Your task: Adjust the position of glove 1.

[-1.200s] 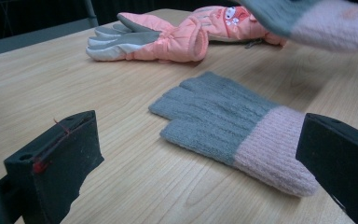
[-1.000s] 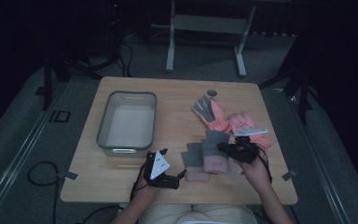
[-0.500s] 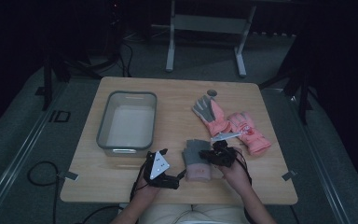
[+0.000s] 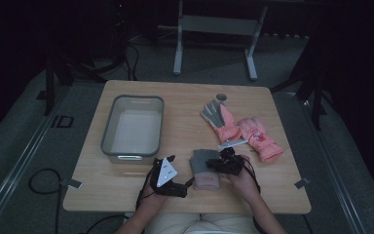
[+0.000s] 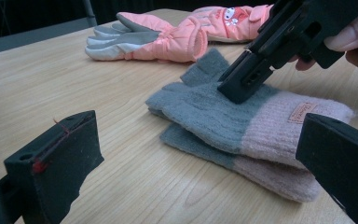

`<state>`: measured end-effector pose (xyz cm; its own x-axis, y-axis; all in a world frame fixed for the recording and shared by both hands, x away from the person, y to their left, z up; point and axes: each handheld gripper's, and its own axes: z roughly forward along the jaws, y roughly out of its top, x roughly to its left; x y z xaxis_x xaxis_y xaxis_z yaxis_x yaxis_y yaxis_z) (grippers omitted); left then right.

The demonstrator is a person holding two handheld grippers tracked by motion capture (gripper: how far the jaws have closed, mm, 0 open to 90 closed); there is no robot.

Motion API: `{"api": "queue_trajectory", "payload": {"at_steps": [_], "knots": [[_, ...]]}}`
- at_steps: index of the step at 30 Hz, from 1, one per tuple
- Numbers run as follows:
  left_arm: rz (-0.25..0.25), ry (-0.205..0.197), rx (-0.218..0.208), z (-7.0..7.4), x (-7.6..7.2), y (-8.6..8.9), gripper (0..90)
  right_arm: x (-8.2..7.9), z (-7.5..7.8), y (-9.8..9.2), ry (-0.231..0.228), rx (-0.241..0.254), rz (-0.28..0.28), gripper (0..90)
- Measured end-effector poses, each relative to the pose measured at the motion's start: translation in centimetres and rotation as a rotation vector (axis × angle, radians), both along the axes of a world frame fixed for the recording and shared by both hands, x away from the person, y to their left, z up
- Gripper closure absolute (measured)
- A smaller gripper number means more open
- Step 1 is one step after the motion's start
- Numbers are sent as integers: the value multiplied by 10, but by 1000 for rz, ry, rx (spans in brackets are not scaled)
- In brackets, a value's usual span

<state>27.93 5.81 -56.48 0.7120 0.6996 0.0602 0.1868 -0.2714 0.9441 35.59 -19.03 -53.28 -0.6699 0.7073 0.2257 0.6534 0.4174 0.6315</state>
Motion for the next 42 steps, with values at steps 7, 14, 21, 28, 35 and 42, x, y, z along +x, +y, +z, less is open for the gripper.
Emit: {"api": "queue_trajectory", "payload": {"at_steps": [7,14,21,28,35,42], "knots": [[0,0,-1,0,0,0,0,0,0,0,-4,6,-5,766],[2,-1,20,0,0,-1,0,-3,0,-1,-10,4,4,599],[33,-30,75,0,-2,-7,0,-7,22,-12,-61,50,1,470],[-67,-13,134,10,-9,-15,0,-6,34,-32,-98,55,-22,608],[-92,132,216,35,-3,-37,68,5,33,-47,-101,34,-72,647],[-340,98,283,33,-1,-57,109,18,24,-47,-64,22,-127,603]]}}
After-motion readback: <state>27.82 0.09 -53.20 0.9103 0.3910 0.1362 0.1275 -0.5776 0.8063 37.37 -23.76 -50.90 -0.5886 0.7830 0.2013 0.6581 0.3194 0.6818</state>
